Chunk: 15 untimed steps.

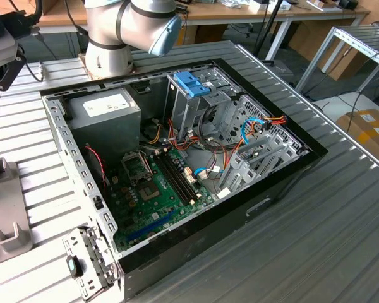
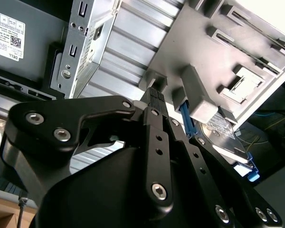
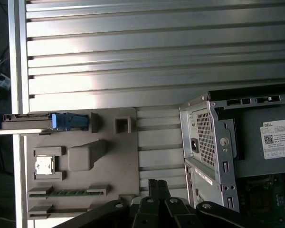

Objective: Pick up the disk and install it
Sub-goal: 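Reach for the disk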

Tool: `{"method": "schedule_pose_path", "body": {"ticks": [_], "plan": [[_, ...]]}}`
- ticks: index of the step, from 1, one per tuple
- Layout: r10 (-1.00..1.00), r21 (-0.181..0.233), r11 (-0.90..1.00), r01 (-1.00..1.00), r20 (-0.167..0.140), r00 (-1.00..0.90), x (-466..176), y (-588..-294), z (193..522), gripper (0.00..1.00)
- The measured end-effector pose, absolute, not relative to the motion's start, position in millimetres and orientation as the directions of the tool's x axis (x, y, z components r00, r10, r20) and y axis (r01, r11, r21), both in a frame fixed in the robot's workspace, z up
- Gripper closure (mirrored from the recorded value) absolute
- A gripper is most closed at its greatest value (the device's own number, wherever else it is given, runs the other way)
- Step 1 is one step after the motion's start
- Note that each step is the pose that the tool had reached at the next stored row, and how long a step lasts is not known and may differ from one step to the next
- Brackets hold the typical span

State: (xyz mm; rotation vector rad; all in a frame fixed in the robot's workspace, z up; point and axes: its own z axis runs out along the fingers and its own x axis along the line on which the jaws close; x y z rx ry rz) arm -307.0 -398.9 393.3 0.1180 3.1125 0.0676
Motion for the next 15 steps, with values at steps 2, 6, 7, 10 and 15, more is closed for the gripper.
{"method": "schedule_pose_path", "body": {"ticks": [2,6,7,10,15], "plan": [[0.076,0.044,0.996,0.075,-0.024,-0.997,-307.9,-398.9,393.3,0.9],[0.076,0.044,0.996,0.075,-0.024,-0.997,-309.9,-398.9,393.3,0.9],[0.076,0.044,0.996,0.075,-0.024,-0.997,-310.5,-398.9,393.3,0.9],[0.076,0.044,0.996,0.075,-0.024,-0.997,-312.1,-398.9,393.3,0.9],[0.076,0.044,0.996,0.075,-0.024,-0.997,-314.2,-398.9,393.3,0.9]]}}
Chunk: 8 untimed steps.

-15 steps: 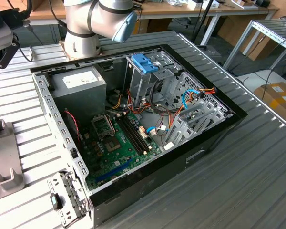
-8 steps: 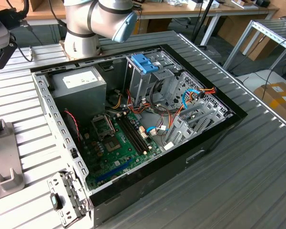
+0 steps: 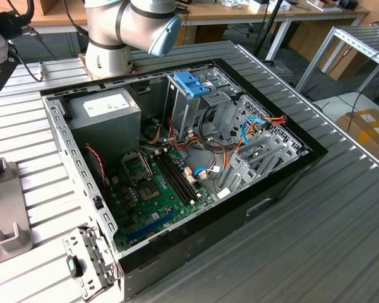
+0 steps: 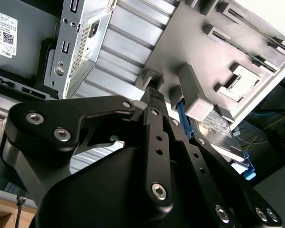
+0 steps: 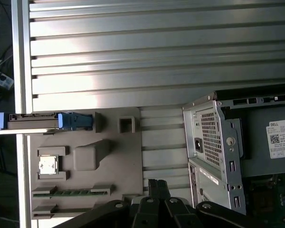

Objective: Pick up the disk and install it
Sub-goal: 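Reach for the disk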

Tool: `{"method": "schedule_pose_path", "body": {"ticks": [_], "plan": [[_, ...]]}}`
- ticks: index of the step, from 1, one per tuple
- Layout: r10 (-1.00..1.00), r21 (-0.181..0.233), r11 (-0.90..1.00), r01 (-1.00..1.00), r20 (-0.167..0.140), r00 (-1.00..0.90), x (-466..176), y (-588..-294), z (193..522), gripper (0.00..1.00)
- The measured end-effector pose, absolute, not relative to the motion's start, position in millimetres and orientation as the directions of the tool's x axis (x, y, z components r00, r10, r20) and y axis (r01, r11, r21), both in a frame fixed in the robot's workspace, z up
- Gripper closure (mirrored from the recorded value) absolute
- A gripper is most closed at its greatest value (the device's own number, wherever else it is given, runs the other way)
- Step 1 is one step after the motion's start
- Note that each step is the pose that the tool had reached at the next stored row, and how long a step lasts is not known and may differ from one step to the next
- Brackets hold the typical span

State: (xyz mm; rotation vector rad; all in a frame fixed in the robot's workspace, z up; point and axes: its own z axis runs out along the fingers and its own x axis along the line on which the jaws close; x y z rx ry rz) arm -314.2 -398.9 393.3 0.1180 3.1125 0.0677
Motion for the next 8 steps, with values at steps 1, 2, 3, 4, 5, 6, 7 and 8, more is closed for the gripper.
{"method": "schedule_pose_path", "body": {"ticks": [1,2,3,4,5,6,7,8], "plan": [[0.076,0.044,0.996,0.075,-0.024,-0.997,-314.7,-398.9,393.3,0.9],[0.076,0.044,0.996,0.075,-0.024,-0.997,-315.2,-398.9,393.3,0.9],[0.076,0.044,0.996,0.075,-0.025,-0.997,-315.6,-398.9,393.3,0.9],[0.076,0.044,0.996,0.075,-0.024,-0.997,-316.1,-398.9,393.3,0.9],[0.076,0.044,0.996,0.075,-0.024,-0.997,-316.7,-399.0,393.3,0.9],[0.076,0.044,0.996,0.075,-0.024,-0.997,-317.2,-398.9,393.3,0.9],[0.076,0.044,0.996,0.075,-0.024,-0.997,-317.8,-398.9,393.3,0.9],[0.076,0.044,0.996,0.075,-0.024,-0.997,-318.3,-398.9,393.3,0.9]]}}
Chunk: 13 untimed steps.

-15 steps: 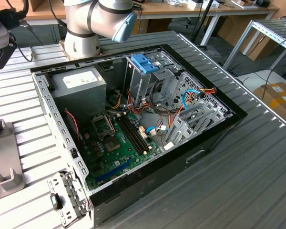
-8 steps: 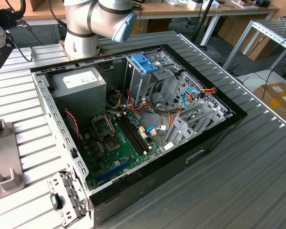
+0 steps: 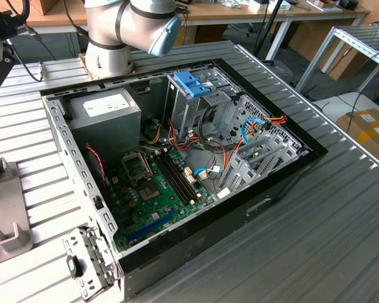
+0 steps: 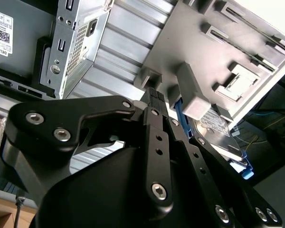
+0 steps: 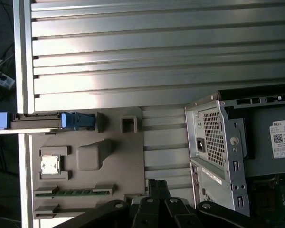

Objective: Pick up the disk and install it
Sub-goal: 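Reach for the disk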

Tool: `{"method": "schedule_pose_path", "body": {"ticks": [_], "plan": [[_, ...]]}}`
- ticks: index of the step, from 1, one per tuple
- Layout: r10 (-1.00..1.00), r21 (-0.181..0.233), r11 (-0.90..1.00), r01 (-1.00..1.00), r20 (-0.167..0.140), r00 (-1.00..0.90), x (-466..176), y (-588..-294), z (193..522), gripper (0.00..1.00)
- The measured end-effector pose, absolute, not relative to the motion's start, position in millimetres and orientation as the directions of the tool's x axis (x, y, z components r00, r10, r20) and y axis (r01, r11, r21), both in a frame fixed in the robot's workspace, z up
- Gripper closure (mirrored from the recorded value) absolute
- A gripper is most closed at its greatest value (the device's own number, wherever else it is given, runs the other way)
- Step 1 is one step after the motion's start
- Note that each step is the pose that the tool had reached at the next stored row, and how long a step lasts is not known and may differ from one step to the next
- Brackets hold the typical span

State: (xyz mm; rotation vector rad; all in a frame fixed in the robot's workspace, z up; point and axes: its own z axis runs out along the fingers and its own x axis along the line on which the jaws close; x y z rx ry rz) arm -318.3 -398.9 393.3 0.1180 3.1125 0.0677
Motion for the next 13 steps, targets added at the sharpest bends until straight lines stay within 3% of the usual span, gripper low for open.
{"method": "schedule_pose_path", "body": {"ticks": [13], "plan": [[0.076,0.044,0.996,0.075,-0.024,-0.997,-344,-399,393,0.9]]}}
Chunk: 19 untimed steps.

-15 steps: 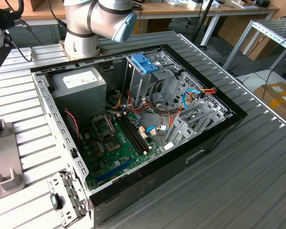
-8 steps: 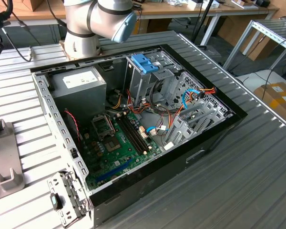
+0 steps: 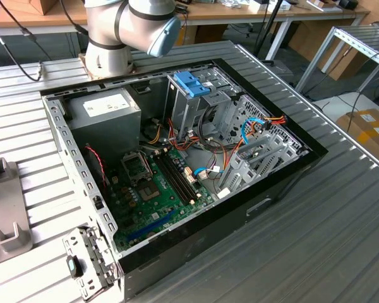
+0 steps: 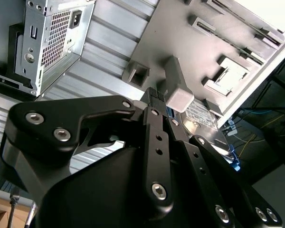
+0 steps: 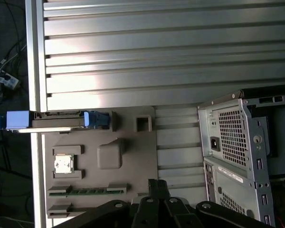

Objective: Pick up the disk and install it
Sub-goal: 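Reach for the disk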

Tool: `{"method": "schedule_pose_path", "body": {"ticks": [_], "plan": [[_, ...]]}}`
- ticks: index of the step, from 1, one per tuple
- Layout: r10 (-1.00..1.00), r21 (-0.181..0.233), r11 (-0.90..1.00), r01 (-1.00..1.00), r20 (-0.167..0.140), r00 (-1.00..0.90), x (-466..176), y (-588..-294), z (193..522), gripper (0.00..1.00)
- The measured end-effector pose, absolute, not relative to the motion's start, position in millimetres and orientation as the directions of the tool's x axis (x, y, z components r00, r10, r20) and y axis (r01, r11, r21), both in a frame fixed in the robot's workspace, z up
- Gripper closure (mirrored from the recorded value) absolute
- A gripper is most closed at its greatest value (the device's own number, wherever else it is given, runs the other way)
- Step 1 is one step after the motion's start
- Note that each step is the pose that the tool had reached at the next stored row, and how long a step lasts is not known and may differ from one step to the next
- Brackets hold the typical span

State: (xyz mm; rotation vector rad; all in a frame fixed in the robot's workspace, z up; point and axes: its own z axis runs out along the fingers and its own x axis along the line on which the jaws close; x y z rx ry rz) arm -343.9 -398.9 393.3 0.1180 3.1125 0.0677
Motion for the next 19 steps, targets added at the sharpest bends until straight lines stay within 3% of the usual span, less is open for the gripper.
{"method": "schedule_pose_path", "body": {"ticks": [19], "plan": [[0.076,0.044,0.996,0.075,-0.024,-0.997,-356,-399,393,0.9]]}}
